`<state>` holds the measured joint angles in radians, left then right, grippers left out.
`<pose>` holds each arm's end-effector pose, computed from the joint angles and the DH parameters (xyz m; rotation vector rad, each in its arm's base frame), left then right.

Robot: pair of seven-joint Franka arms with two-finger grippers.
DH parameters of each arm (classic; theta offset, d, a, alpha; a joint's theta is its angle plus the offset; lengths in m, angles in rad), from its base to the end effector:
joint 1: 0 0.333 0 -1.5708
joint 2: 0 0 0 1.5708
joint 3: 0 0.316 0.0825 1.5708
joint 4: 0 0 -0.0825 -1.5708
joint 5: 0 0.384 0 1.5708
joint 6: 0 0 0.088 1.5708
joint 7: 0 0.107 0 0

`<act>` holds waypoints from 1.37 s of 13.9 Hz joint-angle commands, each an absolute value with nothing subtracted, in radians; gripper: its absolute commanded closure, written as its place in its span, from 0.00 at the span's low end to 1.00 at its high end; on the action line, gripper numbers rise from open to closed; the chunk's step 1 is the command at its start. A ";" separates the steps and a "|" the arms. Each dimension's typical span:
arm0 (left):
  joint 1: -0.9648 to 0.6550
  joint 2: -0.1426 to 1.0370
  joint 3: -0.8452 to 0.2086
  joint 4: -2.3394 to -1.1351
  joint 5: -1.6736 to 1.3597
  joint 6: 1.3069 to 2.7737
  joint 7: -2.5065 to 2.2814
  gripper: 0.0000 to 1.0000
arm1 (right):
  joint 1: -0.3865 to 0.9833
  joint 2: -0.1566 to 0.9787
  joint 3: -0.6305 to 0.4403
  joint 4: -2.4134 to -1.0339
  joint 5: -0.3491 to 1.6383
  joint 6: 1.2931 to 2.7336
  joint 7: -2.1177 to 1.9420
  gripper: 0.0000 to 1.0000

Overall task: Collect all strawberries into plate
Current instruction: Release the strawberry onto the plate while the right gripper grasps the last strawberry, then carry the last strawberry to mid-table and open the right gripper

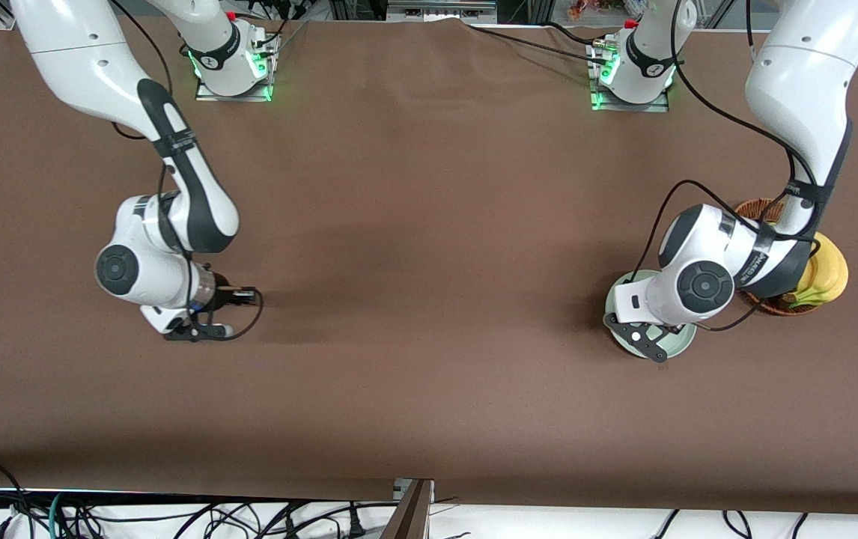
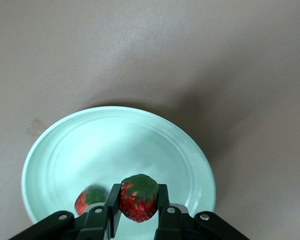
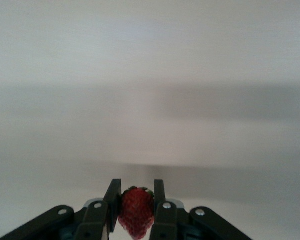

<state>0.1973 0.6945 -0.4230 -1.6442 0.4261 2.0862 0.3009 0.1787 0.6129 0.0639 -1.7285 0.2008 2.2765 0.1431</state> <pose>0.6590 -0.0991 0.2215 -2.8702 1.0620 0.2682 0.6439 0.1605 0.2245 -2.9675 0.0690 0.1481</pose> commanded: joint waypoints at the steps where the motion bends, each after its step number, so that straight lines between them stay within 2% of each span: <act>1: 0.233 0.715 -0.431 -1.698 0.457 2.196 0.347 0.76 | 0.294 0.682 0.095 -1.594 0.226 2.281 0.409 0.72; 2: 0.241 0.715 -0.431 -1.701 0.471 2.200 0.345 0.58 | 0.349 0.715 0.095 -1.535 0.224 2.281 0.501 0.72; 3: 0.239 0.713 -0.431 -1.701 0.475 2.201 0.345 0.01 | 0.414 0.751 0.092 -1.476 0.219 2.287 0.594 0.72; 5: 0.236 0.707 -0.433 -1.701 0.477 2.197 0.347 0.00 | 0.497 0.822 0.092 -1.393 0.218 2.365 0.752 0.72; 9: 0.244 0.687 -0.437 -1.703 0.476 2.188 0.347 0.00 | 0.635 0.919 0.094 -1.353 0.219 2.619 0.932 0.72; 12: 0.241 0.651 -0.460 -1.694 0.465 2.111 0.342 0.00 | 0.699 1.000 0.094 -1.269 0.219 2.686 1.003 0.72; 13: 0.242 0.632 -0.465 -1.694 0.459 2.088 0.339 0.00 | 0.712 1.023 0.094 -1.238 0.219 2.692 1.018 0.67; 14: 0.242 0.615 -0.478 -1.692 0.459 2.065 0.334 0.00 | 0.719 1.034 0.094 -1.229 0.218 2.697 1.023 0.38; 15: 0.242 0.601 -0.495 -1.687 0.453 2.037 0.325 0.00 | 0.721 1.032 0.092 -1.226 0.210 2.695 1.014 0.00; 17: 0.241 0.574 -0.508 -1.681 0.361 1.990 0.281 0.00 | 0.710 1.014 0.091 -1.226 0.148 2.671 1.005 0.00; 19: 0.241 0.546 -0.515 -1.681 0.310 1.971 0.262 0.00 | 0.666 0.976 0.081 -1.215 0.117 2.535 0.974 0.00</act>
<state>0.2324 0.5864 -0.5056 -1.6730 0.3566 2.0029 0.2817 0.7089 1.0059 0.0859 -1.2439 0.1505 2.6512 1.0041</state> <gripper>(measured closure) 0.000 0.313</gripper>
